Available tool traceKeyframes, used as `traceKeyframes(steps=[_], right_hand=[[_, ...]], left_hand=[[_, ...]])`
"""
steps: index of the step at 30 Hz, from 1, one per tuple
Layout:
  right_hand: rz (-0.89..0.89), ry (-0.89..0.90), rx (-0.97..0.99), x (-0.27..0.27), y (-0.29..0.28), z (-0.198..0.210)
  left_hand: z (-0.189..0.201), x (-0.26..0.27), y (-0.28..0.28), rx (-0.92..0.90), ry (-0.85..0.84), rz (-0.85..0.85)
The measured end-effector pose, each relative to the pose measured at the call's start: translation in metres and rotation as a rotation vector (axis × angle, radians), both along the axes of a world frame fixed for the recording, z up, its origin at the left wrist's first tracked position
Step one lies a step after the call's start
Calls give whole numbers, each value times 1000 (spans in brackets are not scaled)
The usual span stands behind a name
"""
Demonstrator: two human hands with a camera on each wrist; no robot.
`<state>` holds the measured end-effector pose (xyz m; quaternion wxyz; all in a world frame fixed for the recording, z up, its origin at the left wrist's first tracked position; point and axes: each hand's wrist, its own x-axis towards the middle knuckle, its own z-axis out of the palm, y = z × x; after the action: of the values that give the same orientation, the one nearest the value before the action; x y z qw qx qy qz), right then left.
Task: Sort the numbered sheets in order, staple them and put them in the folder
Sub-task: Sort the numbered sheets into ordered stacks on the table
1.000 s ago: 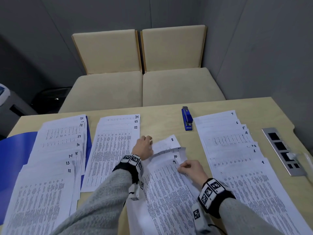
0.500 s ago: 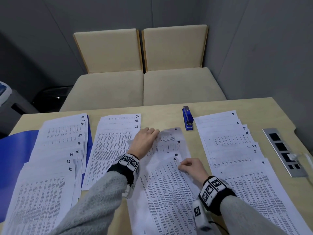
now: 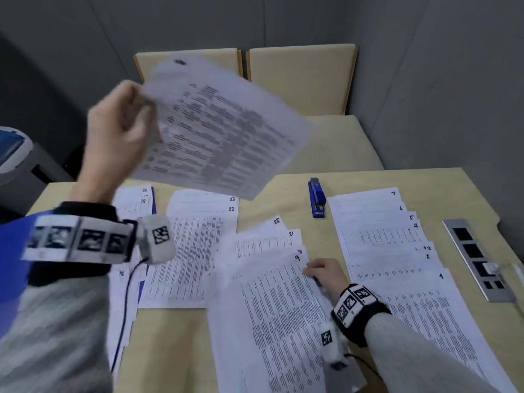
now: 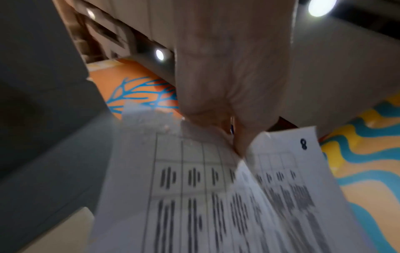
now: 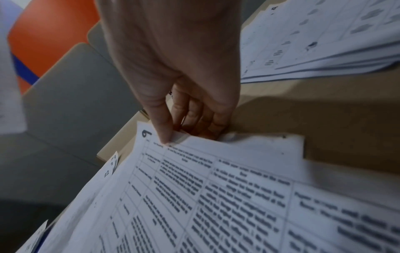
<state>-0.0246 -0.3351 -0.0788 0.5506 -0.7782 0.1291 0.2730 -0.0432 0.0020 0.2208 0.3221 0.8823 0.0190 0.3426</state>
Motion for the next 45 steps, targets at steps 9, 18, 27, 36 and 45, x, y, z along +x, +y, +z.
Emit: traceKeyframes(steps=[9, 18, 27, 36, 45], right_hand=[[-106, 217, 238, 20, -7, 13], [-166, 294, 301, 14, 8, 8], [-260, 316, 386, 6, 11, 11], [-379, 325, 459, 9, 12, 15], [-93, 146, 289, 0, 10, 25]], left_hand=[[-110, -11, -17, -43, 956, -359], [-258, -20, -123, 70, 1145, -332], [-271, -24, -130, 1, 994, -236], [-270, -28, -134, -13, 1000, -233], [-271, -24, -135, -29, 1040, -214]])
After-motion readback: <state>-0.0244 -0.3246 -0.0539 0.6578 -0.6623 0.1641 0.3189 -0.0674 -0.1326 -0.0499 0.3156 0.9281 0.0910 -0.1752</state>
